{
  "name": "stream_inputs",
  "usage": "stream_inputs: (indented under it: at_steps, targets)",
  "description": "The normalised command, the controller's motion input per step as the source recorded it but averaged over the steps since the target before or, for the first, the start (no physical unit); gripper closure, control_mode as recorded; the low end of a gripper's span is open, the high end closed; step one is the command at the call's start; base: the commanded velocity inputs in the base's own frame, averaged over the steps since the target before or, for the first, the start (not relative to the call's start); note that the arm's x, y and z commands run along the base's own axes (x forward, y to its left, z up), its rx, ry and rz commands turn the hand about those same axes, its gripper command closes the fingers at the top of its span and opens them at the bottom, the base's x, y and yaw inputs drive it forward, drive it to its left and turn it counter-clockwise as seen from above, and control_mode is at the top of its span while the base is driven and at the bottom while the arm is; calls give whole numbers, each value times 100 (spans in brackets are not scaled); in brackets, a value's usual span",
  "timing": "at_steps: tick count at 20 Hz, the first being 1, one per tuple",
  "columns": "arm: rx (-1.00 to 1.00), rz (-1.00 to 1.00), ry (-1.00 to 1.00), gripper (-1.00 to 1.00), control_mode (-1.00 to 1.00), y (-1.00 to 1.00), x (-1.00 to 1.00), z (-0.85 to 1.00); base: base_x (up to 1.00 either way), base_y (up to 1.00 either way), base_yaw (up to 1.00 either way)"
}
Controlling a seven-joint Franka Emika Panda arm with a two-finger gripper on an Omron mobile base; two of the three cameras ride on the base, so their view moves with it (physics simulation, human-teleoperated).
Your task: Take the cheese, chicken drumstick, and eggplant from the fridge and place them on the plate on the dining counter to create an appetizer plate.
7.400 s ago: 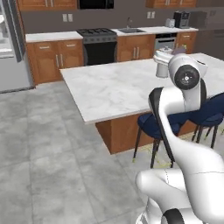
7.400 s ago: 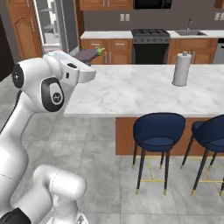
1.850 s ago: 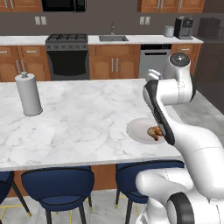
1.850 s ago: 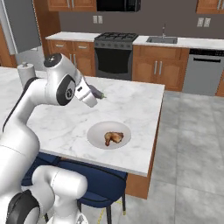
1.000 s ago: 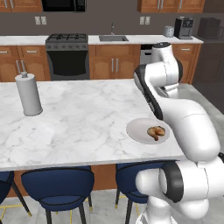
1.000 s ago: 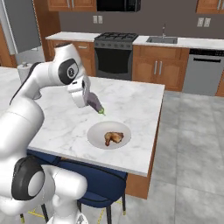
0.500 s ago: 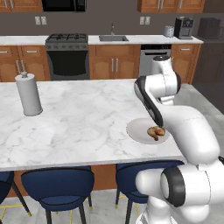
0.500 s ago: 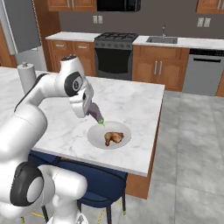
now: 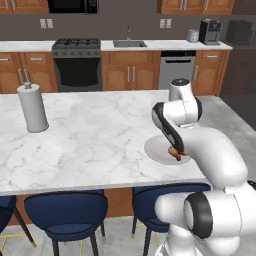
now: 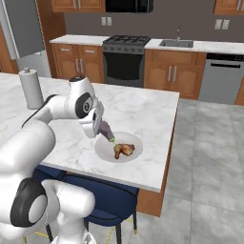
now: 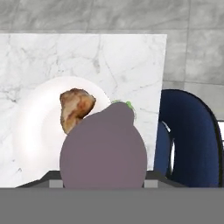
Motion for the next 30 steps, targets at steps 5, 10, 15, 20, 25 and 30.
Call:
stream_inputs:
  at_steps: [5,10,15,20,25,30]
  targets:
    - [0,0,0,100,-100,0,53,-27,0,0,0]
    - [0,0,0,100,-100,0,48,-28,0,0,0]
    - [0,0,0,100,-100,0,33,-28,0,0,0]
    - [0,0,0,100,-100,0,30,-25,0,0,0]
    - [0,0,0,100,-100,0,28,-23,0,0,0]
    - [0,0,0,100,-100,-1,25,-23,0,0,0]
